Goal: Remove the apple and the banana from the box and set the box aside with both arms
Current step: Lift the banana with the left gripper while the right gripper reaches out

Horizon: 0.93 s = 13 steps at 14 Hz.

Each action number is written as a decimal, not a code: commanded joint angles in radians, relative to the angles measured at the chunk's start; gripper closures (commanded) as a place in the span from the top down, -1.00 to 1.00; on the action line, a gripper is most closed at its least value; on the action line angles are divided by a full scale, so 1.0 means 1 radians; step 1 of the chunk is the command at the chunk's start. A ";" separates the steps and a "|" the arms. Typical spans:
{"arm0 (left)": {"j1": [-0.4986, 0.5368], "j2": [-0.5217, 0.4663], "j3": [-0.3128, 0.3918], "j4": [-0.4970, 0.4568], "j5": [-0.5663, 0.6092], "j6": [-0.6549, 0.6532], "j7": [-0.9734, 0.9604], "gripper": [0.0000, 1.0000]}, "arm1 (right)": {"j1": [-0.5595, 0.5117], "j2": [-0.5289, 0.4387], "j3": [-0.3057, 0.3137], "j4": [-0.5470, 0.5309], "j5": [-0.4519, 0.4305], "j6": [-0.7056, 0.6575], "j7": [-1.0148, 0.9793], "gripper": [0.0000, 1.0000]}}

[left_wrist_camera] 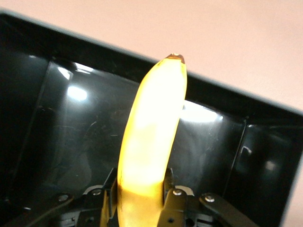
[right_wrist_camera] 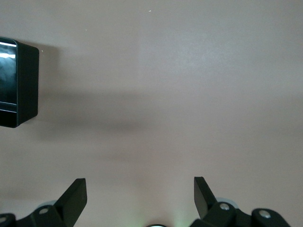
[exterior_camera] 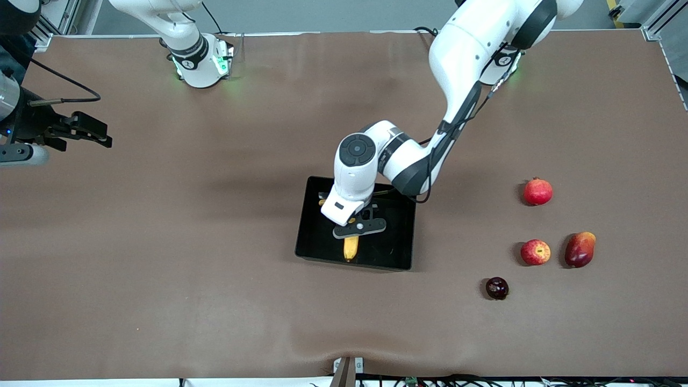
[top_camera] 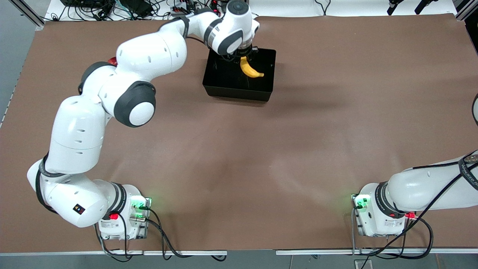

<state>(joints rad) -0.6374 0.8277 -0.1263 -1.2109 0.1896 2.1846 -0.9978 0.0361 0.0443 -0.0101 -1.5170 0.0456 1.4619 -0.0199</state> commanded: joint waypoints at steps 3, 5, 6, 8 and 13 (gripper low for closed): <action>0.073 -0.125 -0.007 -0.021 -0.008 -0.084 0.034 -1.00 | -0.012 0.003 0.007 0.014 0.005 -0.005 -0.005 1.00; 0.122 -0.191 -0.004 -0.030 -0.062 -0.120 0.127 -1.00 | -0.012 0.003 0.007 0.014 0.005 -0.005 -0.005 1.00; 0.152 -0.220 -0.003 -0.038 -0.088 -0.158 0.183 -1.00 | -0.012 0.005 0.007 0.014 0.007 -0.005 -0.005 1.00; 0.226 -0.271 -0.004 -0.047 -0.139 -0.228 0.270 -1.00 | -0.002 0.011 0.009 0.014 0.023 0.020 -0.003 1.00; 0.430 -0.390 -0.004 -0.172 -0.164 -0.335 0.571 -1.00 | 0.037 0.104 0.013 0.012 0.118 0.107 -0.003 1.00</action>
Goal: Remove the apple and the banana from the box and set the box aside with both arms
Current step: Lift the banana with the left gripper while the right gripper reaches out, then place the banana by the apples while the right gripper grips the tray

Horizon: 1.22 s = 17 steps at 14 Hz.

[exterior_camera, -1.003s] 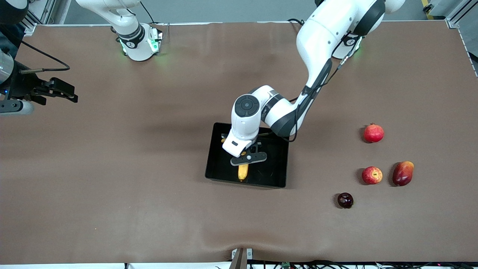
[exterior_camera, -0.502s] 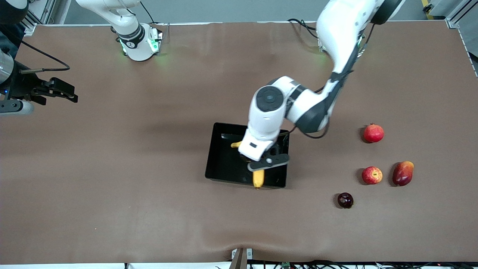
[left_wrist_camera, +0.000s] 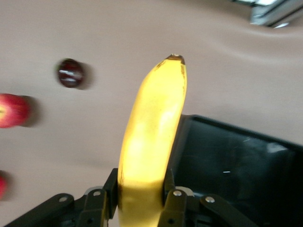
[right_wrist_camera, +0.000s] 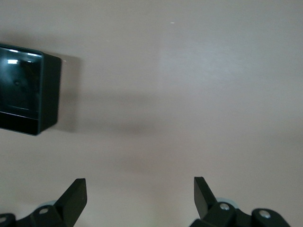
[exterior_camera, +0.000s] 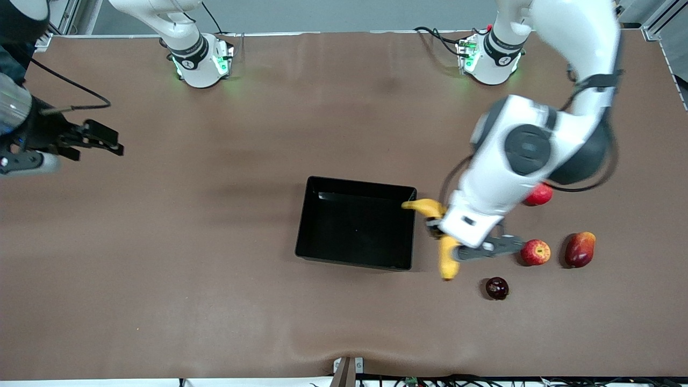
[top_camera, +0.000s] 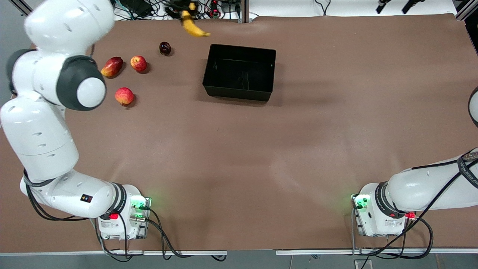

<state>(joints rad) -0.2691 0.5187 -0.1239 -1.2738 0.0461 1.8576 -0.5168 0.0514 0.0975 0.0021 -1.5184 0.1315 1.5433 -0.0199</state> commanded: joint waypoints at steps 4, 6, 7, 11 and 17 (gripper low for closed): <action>0.224 -0.199 -0.007 -0.318 -0.022 -0.008 0.309 -1.00 | 0.100 0.134 -0.001 0.010 0.028 0.083 -0.005 1.00; 0.333 -0.241 -0.007 -0.406 -0.022 -0.006 0.468 -1.00 | 0.171 0.204 -0.002 0.017 0.016 0.109 -0.006 1.00; 0.403 -0.246 -0.007 -0.430 -0.022 -0.003 0.539 -1.00 | 0.185 0.235 -0.002 0.027 0.020 0.124 0.011 1.00; 0.591 -0.230 -0.003 -0.545 -0.005 0.111 0.863 -1.00 | 0.280 0.341 -0.001 0.049 0.016 0.230 0.245 1.00; 0.686 -0.128 0.000 -0.644 0.000 0.379 1.078 -1.00 | 0.396 0.493 -0.002 0.088 -0.009 0.415 0.388 1.00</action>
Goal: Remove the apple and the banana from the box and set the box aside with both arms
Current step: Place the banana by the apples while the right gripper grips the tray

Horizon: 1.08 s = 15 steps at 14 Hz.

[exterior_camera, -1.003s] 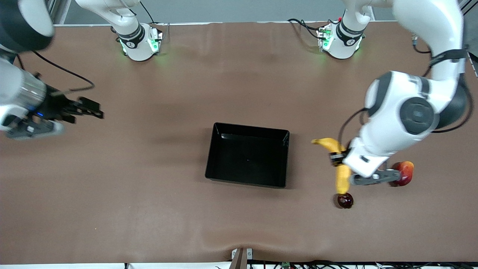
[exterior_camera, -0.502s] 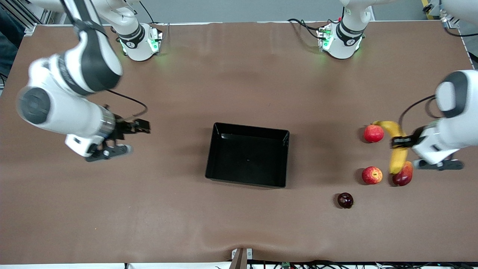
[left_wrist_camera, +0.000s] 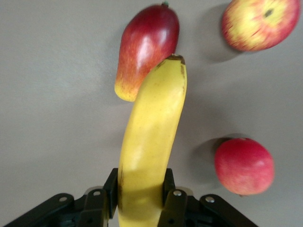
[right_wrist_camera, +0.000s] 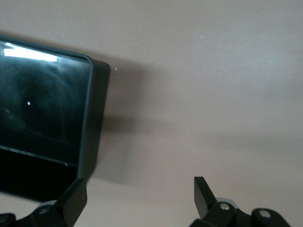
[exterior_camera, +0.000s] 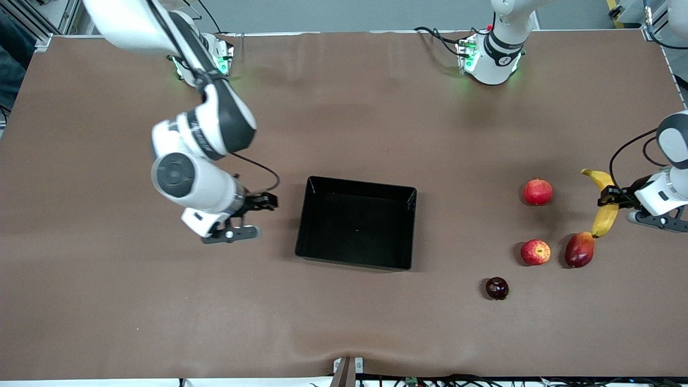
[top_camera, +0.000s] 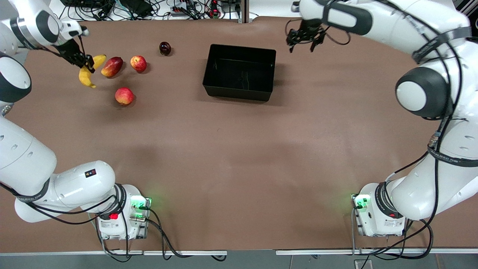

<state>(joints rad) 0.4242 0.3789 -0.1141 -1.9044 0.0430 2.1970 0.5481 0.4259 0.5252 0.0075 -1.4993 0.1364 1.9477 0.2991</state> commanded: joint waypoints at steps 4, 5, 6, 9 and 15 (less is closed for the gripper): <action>-0.008 0.070 -0.012 -0.065 0.073 0.202 0.079 -1.00 | 0.083 0.179 -0.009 0.142 -0.021 0.104 0.193 1.00; -0.010 0.083 -0.013 -0.062 0.109 0.213 0.117 -1.00 | 0.100 0.205 -0.009 0.142 -0.023 0.135 0.201 1.00; -0.015 0.090 -0.015 -0.058 0.124 0.219 0.159 -1.00 | 0.112 0.229 -0.009 0.142 -0.024 0.170 0.204 1.00; -0.018 0.112 -0.039 -0.058 0.123 0.234 0.205 -1.00 | 0.137 0.277 -0.011 0.142 -0.037 0.209 0.248 1.00; -0.016 0.146 -0.045 -0.062 0.124 0.248 0.199 -1.00 | 0.152 0.299 -0.009 0.136 -0.051 0.220 0.291 -1.00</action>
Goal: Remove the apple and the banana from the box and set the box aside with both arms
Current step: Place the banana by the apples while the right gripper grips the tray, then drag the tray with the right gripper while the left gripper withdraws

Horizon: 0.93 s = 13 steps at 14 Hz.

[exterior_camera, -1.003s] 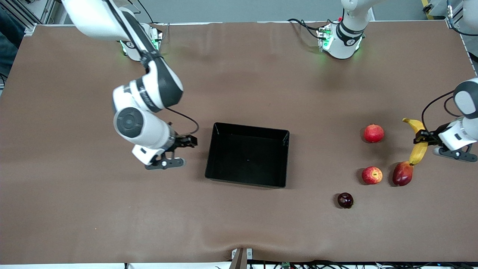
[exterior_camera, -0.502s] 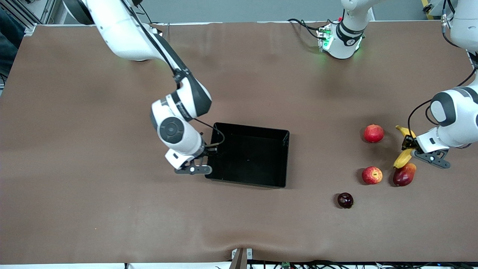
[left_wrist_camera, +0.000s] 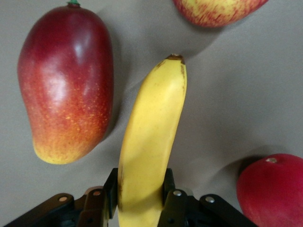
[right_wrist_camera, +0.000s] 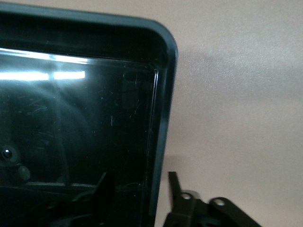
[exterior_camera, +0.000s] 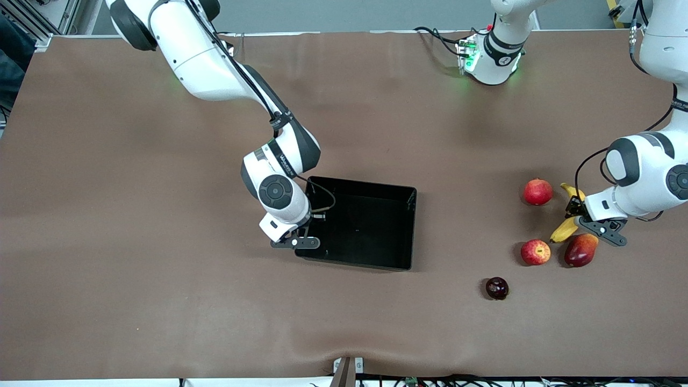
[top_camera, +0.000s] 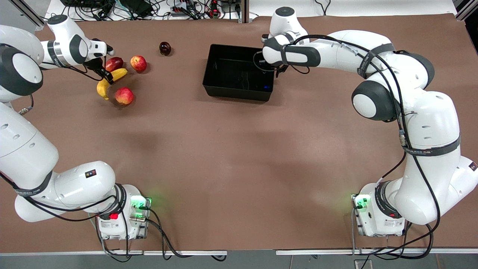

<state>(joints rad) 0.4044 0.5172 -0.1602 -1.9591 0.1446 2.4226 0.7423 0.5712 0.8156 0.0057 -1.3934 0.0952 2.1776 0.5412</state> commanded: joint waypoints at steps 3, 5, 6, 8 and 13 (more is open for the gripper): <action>0.002 0.024 -0.001 -0.004 0.021 0.024 0.002 -0.95 | -0.004 -0.004 -0.007 0.031 -0.008 -0.016 0.063 -1.00; 0.005 0.033 -0.001 0.000 0.016 0.024 0.000 -0.58 | -0.022 -0.024 -0.007 0.031 -0.006 -0.024 0.046 -1.00; 0.004 0.033 -0.001 0.003 0.016 0.024 -0.001 -0.03 | -0.037 -0.047 -0.007 0.028 -0.006 -0.042 0.036 -1.00; -0.001 0.029 -0.001 0.017 0.012 0.020 0.000 1.00 | -0.076 -0.107 -0.006 0.028 -0.002 -0.128 -0.007 -1.00; -0.002 -0.002 -0.016 0.138 0.006 -0.074 0.000 1.00 | -0.264 -0.312 -0.001 -0.015 0.006 -0.326 -0.189 -1.00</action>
<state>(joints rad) 0.4043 0.5397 -0.1654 -1.8856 0.1459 2.4234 0.7423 0.4041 0.6130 -0.0222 -1.3428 0.0940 1.9099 0.4390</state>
